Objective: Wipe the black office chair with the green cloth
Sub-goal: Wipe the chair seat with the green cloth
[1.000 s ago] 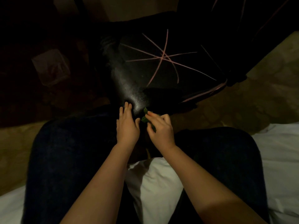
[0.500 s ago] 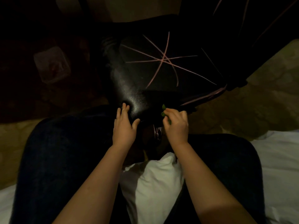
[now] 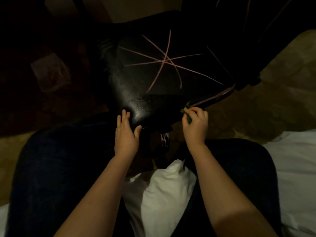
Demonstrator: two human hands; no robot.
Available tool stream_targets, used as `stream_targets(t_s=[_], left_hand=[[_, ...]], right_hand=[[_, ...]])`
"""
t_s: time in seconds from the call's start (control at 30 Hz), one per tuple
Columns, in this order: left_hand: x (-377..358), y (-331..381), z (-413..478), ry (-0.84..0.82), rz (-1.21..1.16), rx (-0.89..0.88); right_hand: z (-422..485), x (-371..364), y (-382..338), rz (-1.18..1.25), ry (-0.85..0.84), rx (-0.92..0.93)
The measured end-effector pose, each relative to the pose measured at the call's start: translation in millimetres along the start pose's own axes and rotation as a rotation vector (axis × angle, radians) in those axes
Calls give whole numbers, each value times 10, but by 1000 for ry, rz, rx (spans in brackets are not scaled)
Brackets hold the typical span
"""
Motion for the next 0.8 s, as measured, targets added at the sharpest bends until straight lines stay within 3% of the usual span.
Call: stream_targets(t_s=[0.27, 0.47, 0.57, 0.8], left_hand=[[-13, 42, 9, -4, -16, 9], [-2, 18, 20, -1, -27, -21], [15, -27, 41, -10, -80, -32], [57, -118, 87, -8, -132, -59]], right_hand=[[-61, -40, -162, 22, -52, 67], [-317, -246, -634, 131, -79, 284], [-535, -395, -863, 152, -170, 389], [-656, -488, -942, 141, -223, 414]])
Point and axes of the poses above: each hand's wrist, its own z-axis towards the middle knuckle, its own x-axis out of the back of the hand, y = z × x, the point moved 1 cm from there along z, towards the middle knuckle
